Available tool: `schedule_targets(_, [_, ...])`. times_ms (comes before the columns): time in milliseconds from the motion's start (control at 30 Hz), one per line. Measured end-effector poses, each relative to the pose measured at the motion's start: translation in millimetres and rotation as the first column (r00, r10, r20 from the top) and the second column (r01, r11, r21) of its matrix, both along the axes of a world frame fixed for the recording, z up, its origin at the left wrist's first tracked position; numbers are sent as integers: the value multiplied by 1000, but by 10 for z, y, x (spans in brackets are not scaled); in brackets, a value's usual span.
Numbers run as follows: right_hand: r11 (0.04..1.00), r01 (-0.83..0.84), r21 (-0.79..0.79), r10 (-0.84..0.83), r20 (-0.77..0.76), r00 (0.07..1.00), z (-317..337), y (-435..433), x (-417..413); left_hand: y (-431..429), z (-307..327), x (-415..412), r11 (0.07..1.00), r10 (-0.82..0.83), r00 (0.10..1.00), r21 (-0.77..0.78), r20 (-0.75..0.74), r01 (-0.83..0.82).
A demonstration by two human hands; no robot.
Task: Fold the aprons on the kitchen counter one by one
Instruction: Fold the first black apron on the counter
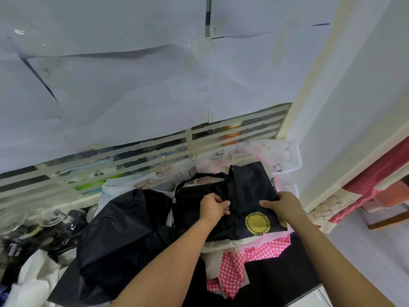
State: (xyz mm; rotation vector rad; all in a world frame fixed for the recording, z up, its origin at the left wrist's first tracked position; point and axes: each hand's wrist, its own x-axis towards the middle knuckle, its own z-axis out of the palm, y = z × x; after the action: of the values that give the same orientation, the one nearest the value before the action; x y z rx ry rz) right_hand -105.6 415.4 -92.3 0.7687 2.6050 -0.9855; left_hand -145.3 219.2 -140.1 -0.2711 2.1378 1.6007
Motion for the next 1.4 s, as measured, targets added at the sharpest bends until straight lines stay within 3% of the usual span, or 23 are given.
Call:
schedule_targets(133, [957,-149,250,164,-38,986,243,-276,36,-45,12,-2,994,-75,996,-88,-49,70])
schedule_targets(200, [894,-251,372,289,-49,956,412,-495,58,-87,41,-2,988,-137,990,-67,18,138])
schedule_targets(300, [847,-352,398,409,-64,910,621,-856,86,-184,147,15,973,-228,961,61,155,221])
schedule_targets(367, [837,-402,370,458,-75,886,691,-1078,74,-276,244,56,950,-213,945,279,250,140])
schedule_targets(433, [818,-458,347,510,-69,857,700,-1304,54,-394,349,123,854,-158,912,516,378,-66])
schedule_targets(533, [786,-567,246,598,-69,798,582,-1582,118,-608,383,116,735,-22,869,597,494,-322])
schedule_targets(667, [669,-743,-21,741,101,664,221,-1690,317,-965,244,13,751,164,826,474,540,-460])
schedule_targets(733, [626,-779,-32,776,119,619,-19,-1612,385,-1077,212,-3,778,185,850,455,494,-433])
schedule_targets(767, [590,-807,13,800,121,587,-133,-1566,414,-1100,210,7,839,195,885,395,423,-374])
schedule_targets(833, [510,-852,121,844,119,522,-316,-1489,463,-1137,161,30,986,167,967,-8,192,-169])
schedule_targets(900, [471,-863,182,864,105,493,-438,-1447,496,-1138,143,94,898,100,995,-429,-10,-95])
schedule_targets(933, [463,-863,203,866,101,489,-479,-1442,502,-1133,161,128,850,121,992,-511,-41,-125])
schedule_targets(1000, [456,-854,250,867,93,490,-549,-1432,509,-1108,155,167,835,196,980,-528,18,-157])
schedule_targets(1100, [439,-850,291,874,81,479,-595,-1428,536,-1037,123,194,922,205,961,-365,187,-126])
schedule_targets(1167, [435,-860,266,886,47,462,-624,-1417,544,-1003,82,227,926,206,972,-344,117,-154])
schedule_targets(1233, [531,-831,168,847,-74,526,-673,-1394,530,-977,55,262,912,192,981,-374,32,-166])
schedule_targets(1267, [646,-759,76,757,-187,626,-686,-1383,518,-964,51,273,911,183,983,-378,16,-163])
schedule_targets(1333, [879,-442,-178,348,-395,850,-647,-1373,483,-972,41,277,929,213,977,-315,25,-194])
schedule_targets(1367, [922,-245,-301,101,-424,900,-594,-1357,446,-992,25,271,943,244,968,-245,50,-225])
schedule_targets(1400, [902,-82,-423,-93,-377,922,-555,-1322,402,-995,36,276,954,268,959,-164,93,-251])
